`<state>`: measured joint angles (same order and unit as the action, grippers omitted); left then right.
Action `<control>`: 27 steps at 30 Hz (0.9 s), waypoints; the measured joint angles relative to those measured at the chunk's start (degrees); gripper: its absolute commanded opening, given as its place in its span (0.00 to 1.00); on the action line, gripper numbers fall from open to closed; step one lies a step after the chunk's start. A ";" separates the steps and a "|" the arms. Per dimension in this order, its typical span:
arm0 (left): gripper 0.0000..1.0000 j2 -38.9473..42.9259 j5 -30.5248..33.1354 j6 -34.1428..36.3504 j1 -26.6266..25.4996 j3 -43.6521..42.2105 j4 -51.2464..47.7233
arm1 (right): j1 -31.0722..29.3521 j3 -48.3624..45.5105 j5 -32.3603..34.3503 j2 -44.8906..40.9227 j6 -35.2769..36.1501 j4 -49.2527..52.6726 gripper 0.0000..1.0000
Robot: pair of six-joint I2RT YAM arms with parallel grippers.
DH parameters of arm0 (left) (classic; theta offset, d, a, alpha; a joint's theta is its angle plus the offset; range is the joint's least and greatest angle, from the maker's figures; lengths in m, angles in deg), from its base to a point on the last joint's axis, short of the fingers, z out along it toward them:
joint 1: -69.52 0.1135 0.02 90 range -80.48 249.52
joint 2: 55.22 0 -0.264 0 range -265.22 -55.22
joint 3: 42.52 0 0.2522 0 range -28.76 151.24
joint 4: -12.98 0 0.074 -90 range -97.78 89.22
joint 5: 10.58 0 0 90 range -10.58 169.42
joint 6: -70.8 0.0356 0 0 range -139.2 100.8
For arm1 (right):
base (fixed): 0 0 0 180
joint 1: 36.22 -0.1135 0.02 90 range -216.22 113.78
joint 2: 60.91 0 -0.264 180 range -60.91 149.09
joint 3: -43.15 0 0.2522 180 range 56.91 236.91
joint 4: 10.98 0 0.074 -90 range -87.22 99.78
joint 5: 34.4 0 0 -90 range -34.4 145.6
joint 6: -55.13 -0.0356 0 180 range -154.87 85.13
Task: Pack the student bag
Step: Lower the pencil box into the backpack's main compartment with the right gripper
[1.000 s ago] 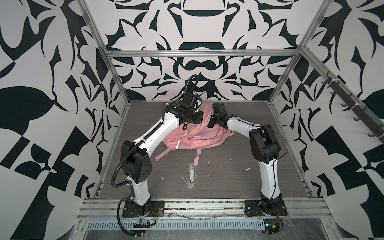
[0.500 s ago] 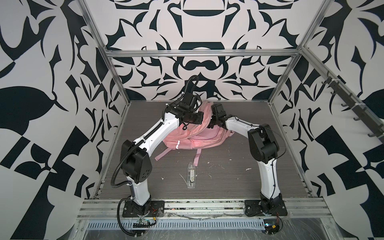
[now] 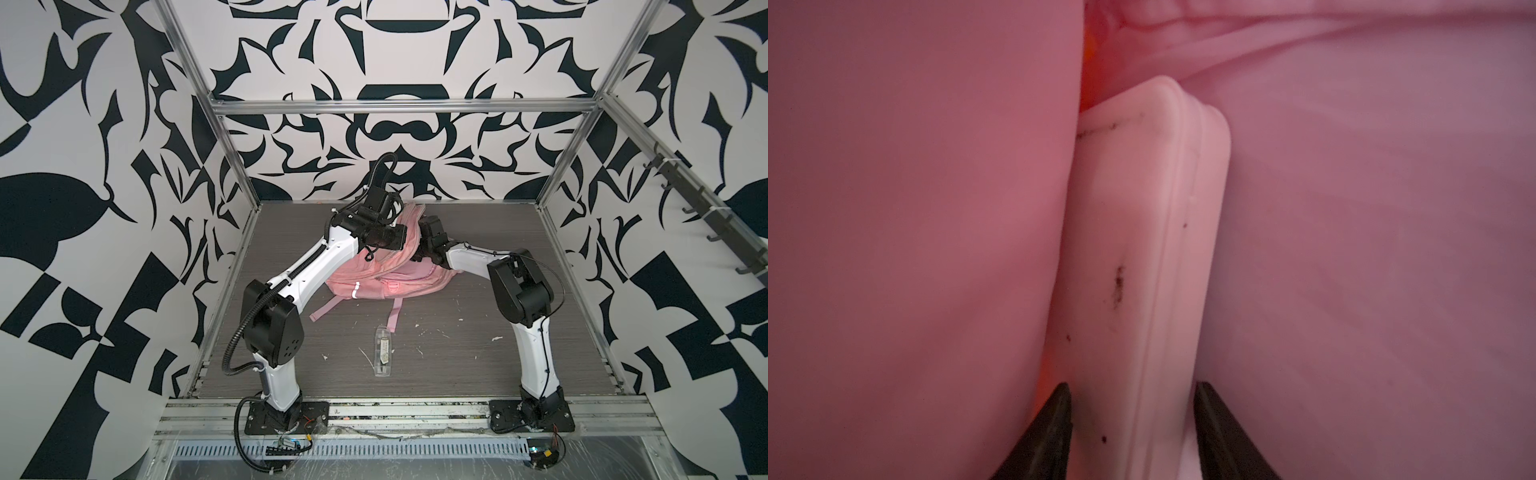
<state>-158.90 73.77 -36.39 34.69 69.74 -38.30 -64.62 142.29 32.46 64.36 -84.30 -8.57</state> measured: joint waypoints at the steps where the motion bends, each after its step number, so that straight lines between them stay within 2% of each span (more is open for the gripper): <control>1: 0.00 0.07 0.00 0.00 0.00 -0.07 0.09 | -0.02 -0.13 0.17 -0.13 0.00 -0.26 0.49; 4: 0.00 0.28 0.02 -0.04 0.00 -0.28 0.26 | -0.17 -0.37 0.74 -0.33 -0.20 -0.90 0.43; 9: 0.00 0.33 0.02 -0.20 0.00 -0.28 0.26 | -0.20 -0.76 1.36 -0.46 -0.39 -1.86 0.40; 15: 0.00 0.33 -0.02 -0.42 0.00 -0.28 0.39 | -0.20 -0.81 1.70 -0.50 -0.39 -2.75 0.26; 23: 0.00 0.33 -0.09 -0.61 0.00 -0.28 0.42 | -0.28 -0.81 0.85 -0.50 -0.35 -3.37 0.26; 27: 0.00 0.33 -0.13 -0.74 0.00 -0.28 0.44 | -0.31 -0.83 -0.24 -0.50 -0.55 -3.96 0.31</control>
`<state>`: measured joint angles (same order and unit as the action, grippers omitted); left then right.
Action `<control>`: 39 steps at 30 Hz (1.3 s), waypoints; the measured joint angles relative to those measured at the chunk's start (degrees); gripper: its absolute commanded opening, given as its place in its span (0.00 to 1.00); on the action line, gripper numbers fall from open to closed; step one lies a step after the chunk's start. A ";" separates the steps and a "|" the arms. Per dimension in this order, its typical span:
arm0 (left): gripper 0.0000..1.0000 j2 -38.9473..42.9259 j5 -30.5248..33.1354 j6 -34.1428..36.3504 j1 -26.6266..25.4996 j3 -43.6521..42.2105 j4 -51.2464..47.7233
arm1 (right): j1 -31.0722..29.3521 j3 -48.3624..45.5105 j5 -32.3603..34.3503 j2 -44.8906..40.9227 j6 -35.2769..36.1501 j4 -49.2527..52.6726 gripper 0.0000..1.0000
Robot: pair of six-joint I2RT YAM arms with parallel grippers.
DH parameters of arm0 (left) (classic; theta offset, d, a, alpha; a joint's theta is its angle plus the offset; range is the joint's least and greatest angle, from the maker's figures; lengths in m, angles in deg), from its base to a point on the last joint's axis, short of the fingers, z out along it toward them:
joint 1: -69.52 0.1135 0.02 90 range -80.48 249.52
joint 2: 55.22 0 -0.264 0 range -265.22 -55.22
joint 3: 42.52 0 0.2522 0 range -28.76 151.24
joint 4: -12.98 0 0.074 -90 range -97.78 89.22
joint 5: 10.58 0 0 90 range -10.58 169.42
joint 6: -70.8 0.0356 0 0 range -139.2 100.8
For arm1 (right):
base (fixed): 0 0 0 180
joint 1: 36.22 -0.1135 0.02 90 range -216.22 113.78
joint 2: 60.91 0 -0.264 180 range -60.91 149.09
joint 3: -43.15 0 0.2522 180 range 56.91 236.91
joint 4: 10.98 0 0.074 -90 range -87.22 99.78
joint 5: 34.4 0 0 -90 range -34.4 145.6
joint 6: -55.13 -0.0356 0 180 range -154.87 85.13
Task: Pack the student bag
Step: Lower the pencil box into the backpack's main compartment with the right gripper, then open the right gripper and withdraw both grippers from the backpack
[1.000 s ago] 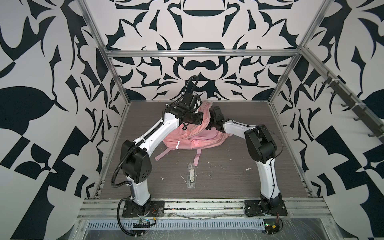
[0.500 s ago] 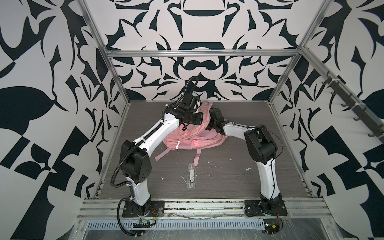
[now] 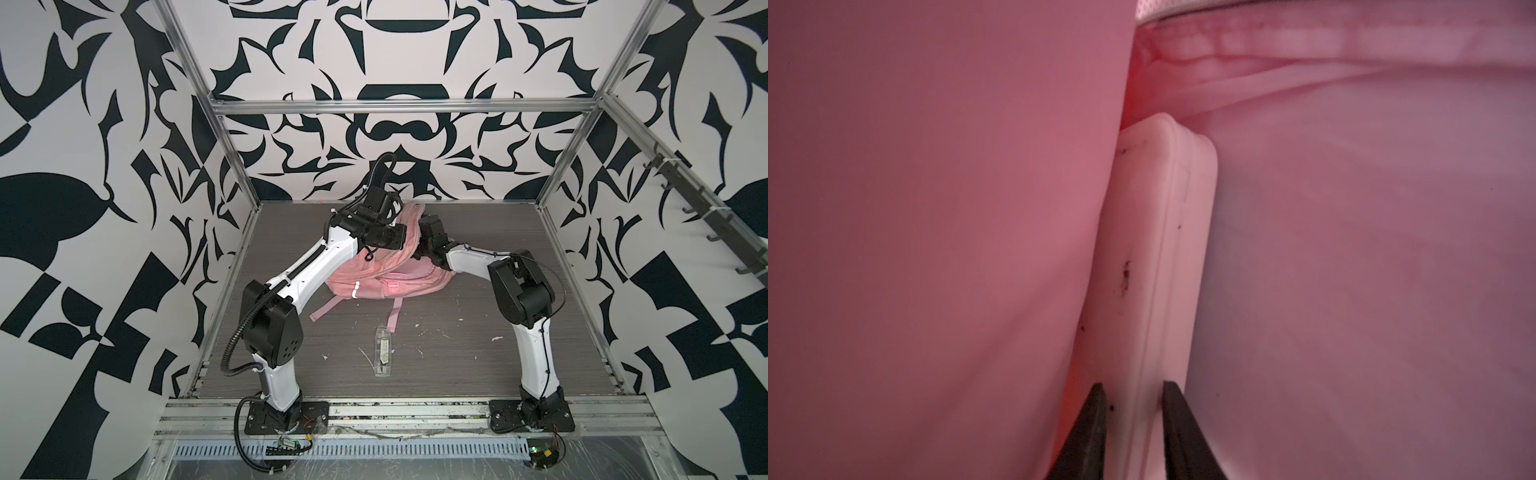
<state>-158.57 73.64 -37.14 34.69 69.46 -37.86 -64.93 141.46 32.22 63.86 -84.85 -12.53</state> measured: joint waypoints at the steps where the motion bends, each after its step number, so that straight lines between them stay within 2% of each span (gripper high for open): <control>1: 0.00 0.00 -0.02 -0.07 0.00 0.00 0.00 | 0.00 -0.22 -0.31 0.00 -0.33 -0.52 0.32; 6: 0.00 -0.02 -0.07 -0.13 0.00 0.00 0.00 | 0.46 -3.87 -1.81 -0.59 -1.07 -3.67 0.36; 10: 0.00 -0.13 -0.37 -0.20 0.00 0.00 0.11 | 1.31 -7.91 -0.94 -5.38 1.40 0.02 0.42; 18: 0.00 -3.06 -2.40 -0.94 -0.02 0.87 0.85 | 2.40 -19.50 5.88 -23.87 9.73 11.13 0.44; 26: 0.00 -9.40 -3.69 -1.84 -1.92 5.64 0.66 | 2.34 -34.25 12.09 -41.94 15.72 19.23 0.46; 28: 0.04 -11.28 -3.69 -1.90 -2.54 7.28 0.52 | 2.12 -36.68 13.07 -45.20 16.44 20.70 0.47; 33: 0.30 -14.01 -3.93 -2.21 -3.50 8.70 0.55 | -0.02 -40.37 15.08 -52.11 18.12 22.99 0.48; 36: 0.45 -13.90 -3.93 -2.36 -3.85 8.22 0.85 | -2.69 -40.44 16.26 -52.92 19.30 23.04 0.50; 39: 0.54 -12.44 -3.45 -2.54 -3.89 5.79 1.29 | -6.01 -40.35 17.64 -51.67 20.83 23.06 0.51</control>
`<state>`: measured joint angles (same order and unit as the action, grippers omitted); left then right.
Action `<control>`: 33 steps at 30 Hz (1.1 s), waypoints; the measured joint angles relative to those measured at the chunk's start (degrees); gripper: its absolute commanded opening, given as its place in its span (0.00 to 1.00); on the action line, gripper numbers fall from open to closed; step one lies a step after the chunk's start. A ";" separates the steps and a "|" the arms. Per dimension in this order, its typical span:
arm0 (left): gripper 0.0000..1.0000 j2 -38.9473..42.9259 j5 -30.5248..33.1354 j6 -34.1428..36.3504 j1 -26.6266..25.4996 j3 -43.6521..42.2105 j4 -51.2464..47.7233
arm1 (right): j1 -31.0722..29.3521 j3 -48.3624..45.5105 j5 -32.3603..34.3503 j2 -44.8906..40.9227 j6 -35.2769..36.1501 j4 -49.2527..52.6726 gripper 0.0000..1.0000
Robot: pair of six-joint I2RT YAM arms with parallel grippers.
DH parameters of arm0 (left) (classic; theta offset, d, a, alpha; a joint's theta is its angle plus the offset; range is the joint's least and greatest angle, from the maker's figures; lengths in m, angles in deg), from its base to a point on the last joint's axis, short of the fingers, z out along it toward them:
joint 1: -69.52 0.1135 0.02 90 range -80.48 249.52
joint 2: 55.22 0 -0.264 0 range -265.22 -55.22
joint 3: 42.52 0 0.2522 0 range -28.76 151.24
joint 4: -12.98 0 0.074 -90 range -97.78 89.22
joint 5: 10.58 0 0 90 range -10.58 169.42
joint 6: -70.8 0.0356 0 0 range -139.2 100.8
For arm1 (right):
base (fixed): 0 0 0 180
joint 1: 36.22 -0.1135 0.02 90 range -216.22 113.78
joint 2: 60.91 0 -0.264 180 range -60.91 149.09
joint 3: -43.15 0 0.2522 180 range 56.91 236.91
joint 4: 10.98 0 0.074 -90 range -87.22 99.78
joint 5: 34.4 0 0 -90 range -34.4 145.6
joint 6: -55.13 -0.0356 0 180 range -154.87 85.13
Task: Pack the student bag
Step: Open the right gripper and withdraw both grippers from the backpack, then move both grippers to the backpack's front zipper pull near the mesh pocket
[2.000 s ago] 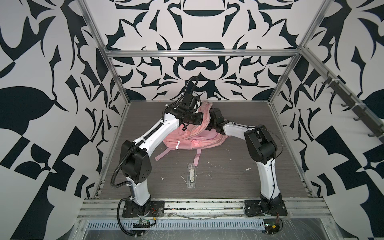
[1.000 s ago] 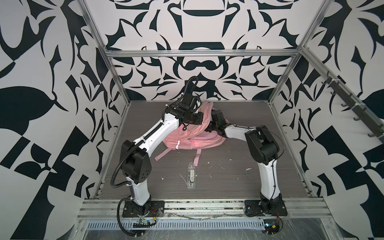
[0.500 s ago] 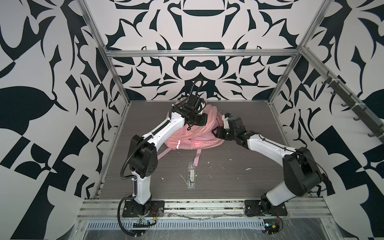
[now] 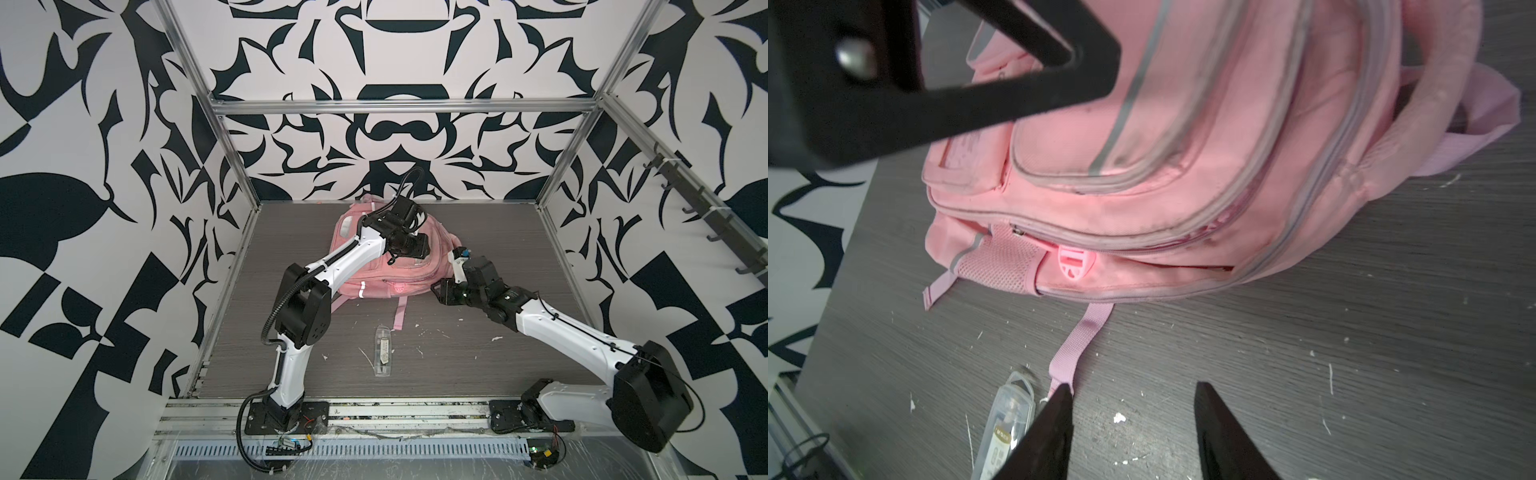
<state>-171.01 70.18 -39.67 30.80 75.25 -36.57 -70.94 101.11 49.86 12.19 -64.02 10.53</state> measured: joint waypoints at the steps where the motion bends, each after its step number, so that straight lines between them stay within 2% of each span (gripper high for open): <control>1: 0.54 0.94 0.24 -0.07 0.07 -1.25 0.00 | -0.87 0.09 0.44 0.68 0.46 -0.02 0.51; 4: 0.55 5.20 1.05 -0.20 0.42 -6.25 0.28 | -4.00 1.38 1.84 4.15 1.95 -0.07 0.50; 10: 0.52 18.47 0.13 -3.65 4.15 -21.22 4.09 | -8.33 6.38 4.11 11.28 5.01 -0.74 0.39; 18: 0.52 30.71 -5.97 -17.22 12.94 -44.87 15.89 | -11.21 12.87 5.18 18.56 7.61 -2.71 0.35; 24: 0.52 33.48 -10.21 -27.69 17.20 -55.60 25.22 | -12.28 16.48 5.62 23.30 8.63 -3.32 0.36; 33: 0.51 30.08 -13.64 -36.20 18.84 -58.01 36.74 | -12.41 20.92 6.47 28.30 9.94 -3.15 0.38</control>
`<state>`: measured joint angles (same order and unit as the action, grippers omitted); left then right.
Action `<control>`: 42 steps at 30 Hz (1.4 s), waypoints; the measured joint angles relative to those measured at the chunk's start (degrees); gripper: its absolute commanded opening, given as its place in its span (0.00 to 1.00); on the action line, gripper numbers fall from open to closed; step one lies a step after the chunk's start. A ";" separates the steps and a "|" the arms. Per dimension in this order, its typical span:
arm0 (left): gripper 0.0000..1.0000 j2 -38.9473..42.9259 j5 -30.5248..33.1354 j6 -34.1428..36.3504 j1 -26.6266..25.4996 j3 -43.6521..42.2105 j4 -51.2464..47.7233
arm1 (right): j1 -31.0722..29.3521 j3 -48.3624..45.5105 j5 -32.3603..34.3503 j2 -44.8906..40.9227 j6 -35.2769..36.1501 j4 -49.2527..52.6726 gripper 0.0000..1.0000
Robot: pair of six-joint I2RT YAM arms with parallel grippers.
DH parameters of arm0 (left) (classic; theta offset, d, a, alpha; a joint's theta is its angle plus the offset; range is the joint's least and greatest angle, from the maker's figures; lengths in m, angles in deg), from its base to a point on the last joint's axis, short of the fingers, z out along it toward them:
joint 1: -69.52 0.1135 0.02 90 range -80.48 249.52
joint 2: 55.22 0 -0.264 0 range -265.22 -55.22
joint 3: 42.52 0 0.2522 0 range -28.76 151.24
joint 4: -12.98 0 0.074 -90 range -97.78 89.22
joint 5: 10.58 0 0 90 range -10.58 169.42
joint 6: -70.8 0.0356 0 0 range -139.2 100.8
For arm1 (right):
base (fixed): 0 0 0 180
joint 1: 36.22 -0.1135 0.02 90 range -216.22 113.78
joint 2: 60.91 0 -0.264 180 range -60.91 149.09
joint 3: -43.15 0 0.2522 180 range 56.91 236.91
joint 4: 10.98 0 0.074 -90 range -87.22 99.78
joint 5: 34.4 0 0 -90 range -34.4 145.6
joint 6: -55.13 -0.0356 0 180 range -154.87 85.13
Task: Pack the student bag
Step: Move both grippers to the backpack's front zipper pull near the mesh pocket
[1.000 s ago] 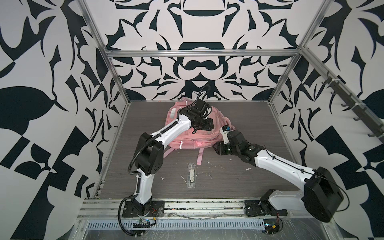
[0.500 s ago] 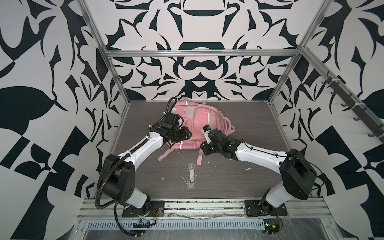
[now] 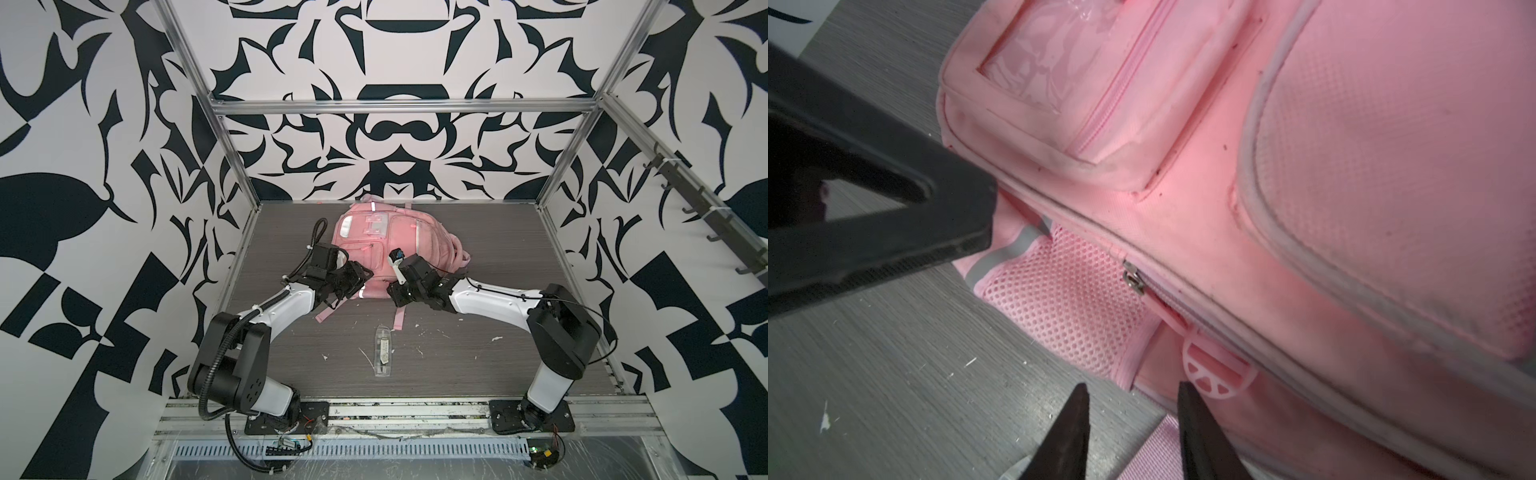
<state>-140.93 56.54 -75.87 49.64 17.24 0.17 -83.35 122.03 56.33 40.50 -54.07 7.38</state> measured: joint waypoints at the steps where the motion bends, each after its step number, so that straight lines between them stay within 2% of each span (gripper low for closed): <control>1: 0.51 -0.83 -0.15 -0.57 0.02 0.00 0.79 | 0.00 0.37 0.04 0.42 0.04 0.02 0.38; 7: 0.50 -4.28 -0.57 -2.78 0.07 0.00 3.54 | 0.00 2.27 1.01 2.67 0.13 0.39 0.39; 27: 0.49 -5.55 -0.50 -2.60 0.72 -0.22 4.37 | 0.20 7.43 2.91 9.25 2.40 1.57 0.37; 36: 0.49 -5.55 -0.48 -1.55 1.14 -0.46 4.17 | 0.52 7.48 3.17 10.45 4.09 0.35 0.34; 42: 0.49 -6.10 -0.42 -0.72 1.38 -0.59 4.02 | 0.87 8.13 3.08 12.07 5.20 -0.28 0.27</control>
<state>-147.03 56.13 -76.59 51.02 16.65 4.19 -82.48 130.16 59.41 52.56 -48.87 7.10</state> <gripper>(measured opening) 0.489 0.297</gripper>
